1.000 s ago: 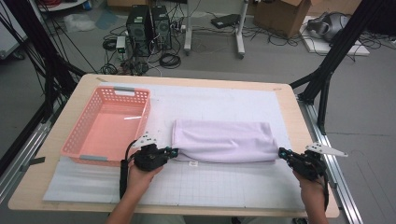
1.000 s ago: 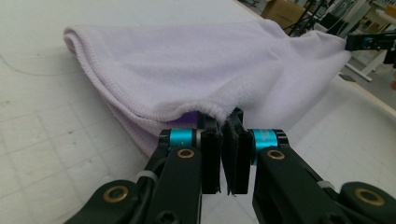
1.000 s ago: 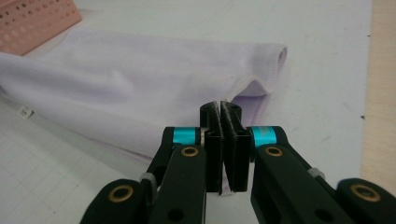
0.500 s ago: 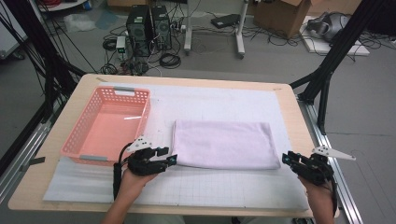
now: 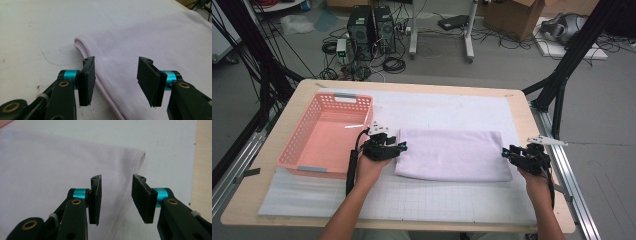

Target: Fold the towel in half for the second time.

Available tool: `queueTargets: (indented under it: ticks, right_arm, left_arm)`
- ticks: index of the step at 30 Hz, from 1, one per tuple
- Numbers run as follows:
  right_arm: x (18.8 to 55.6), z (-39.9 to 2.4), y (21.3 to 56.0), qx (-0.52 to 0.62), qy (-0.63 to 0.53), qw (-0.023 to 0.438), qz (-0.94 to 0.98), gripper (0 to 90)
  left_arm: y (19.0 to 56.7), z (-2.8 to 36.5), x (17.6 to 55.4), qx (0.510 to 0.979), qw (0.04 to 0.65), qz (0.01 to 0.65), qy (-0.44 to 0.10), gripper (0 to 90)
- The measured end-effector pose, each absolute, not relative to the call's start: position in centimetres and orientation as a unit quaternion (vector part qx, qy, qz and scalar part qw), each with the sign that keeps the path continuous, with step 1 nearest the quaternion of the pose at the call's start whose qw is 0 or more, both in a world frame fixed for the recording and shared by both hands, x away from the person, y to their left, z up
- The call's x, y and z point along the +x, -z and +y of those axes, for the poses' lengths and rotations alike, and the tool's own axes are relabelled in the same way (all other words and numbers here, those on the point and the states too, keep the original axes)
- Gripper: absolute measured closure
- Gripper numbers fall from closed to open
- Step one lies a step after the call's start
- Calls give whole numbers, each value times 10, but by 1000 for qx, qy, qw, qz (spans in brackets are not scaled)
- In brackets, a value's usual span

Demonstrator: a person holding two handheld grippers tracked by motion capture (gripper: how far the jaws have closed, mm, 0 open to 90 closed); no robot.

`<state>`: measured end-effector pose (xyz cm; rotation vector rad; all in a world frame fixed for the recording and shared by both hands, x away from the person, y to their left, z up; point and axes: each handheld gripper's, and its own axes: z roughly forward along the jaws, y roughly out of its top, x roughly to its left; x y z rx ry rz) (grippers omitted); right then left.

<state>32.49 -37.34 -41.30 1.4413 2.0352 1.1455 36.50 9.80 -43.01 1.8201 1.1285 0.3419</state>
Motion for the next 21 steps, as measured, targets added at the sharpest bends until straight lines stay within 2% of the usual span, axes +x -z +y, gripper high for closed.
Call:
queueTargets:
  ticks: [5,8,9,11,13,21]
  right_arm:
    - [346,-374,419,527,-390,192,730,598]
    - [357,-371,428,532,-375,177,738,608]
    - [359,-370,431,534,-367,173,742,647]
    - [363,-369,435,533,-357,164,750,811]
    - [362,-370,434,532,-360,167,748,855]
    - [360,-372,427,534,-378,188,732,853]
  left_arm:
    - [441,97,384,741,442,485,-142,514]
    - [447,94,387,749,435,484,-127,645]
    - [448,93,387,751,434,483,-122,716]
    - [447,93,387,745,440,485,-123,823]
    - [444,94,386,740,449,484,-127,845]
    - [435,98,383,714,484,487,-139,845]
